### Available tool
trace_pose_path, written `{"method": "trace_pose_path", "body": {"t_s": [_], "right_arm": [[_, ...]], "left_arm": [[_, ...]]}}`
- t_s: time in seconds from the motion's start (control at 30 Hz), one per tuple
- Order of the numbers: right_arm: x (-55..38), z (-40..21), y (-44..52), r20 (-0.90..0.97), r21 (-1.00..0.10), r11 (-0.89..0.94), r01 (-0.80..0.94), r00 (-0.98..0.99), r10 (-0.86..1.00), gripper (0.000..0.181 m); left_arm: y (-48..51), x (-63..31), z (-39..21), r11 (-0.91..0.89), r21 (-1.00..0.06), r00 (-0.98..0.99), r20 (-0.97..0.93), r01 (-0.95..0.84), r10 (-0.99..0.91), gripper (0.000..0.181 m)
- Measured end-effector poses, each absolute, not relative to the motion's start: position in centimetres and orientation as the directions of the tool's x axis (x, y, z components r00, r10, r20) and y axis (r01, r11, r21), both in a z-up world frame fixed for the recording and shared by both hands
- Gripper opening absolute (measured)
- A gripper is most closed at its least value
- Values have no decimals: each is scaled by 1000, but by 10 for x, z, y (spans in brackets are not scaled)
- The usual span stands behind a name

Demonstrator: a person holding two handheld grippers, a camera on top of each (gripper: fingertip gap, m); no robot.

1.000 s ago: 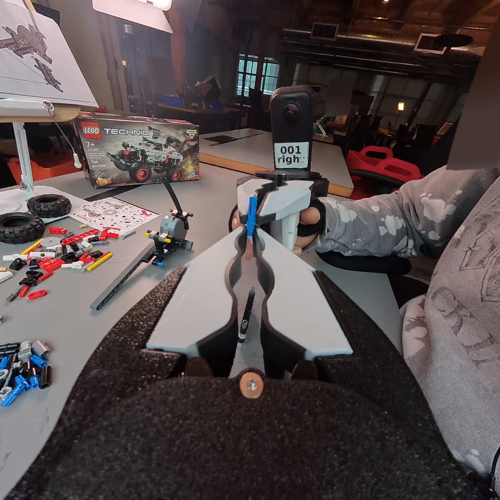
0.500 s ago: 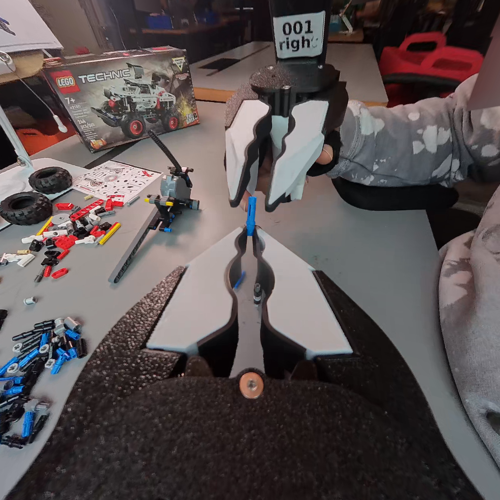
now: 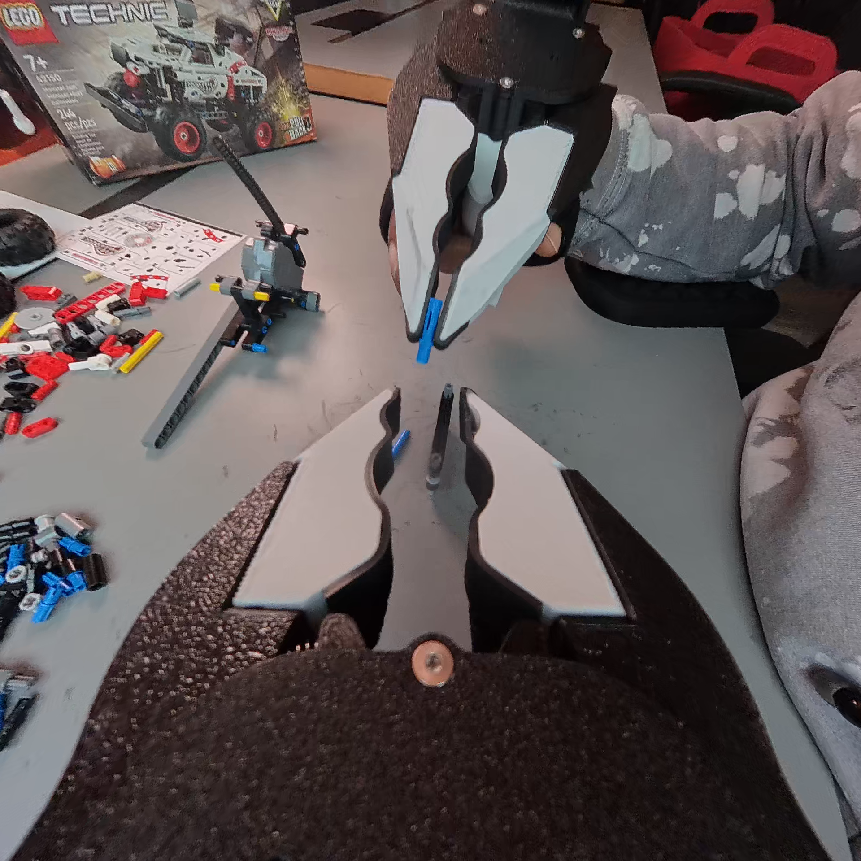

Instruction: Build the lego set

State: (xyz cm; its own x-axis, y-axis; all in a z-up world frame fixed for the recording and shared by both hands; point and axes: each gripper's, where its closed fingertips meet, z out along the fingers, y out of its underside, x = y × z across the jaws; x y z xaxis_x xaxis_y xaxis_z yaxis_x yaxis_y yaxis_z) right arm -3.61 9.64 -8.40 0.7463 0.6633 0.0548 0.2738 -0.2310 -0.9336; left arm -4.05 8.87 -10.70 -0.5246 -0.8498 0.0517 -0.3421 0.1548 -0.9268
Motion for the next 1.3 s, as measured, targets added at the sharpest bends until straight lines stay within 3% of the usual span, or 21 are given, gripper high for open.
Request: {"method": "trace_pose_path", "body": {"t_s": [0.17,0.33,0.5,0.6,0.8,1.07,1.3], "right_arm": [[-21,-87,94,82,-923,-238,301,761,643,5],[-13,-88,97,87,-929,-232,287,781,619,5],[-3,-85,103,67,-945,-226,238,814,576,5],[2,-80,105,65,-954,-209,215,829,555,5],[17,-56,112,57,-982,-129,139,868,493,5],[119,54,181,190,-978,116,173,968,166,5],[237,71,292,217,-974,50,220,975,-53,5]], "left_arm": [[81,-48,-142,184,-841,-553,155,-509,-819,39],[79,-48,-167,297,-771,-556,87,-563,-827,38],[79,-46,-181,355,-733,-558,41,-580,-828,25],[79,-45,-185,384,-720,-565,14,-578,-825,7],[78,-45,-185,382,-720,-574,26,-579,-819,7],[77,-45,-185,362,-719,-577,65,-593,-814,7],[78,-45,-185,386,-721,-575,21,-576,-818,7]]}}
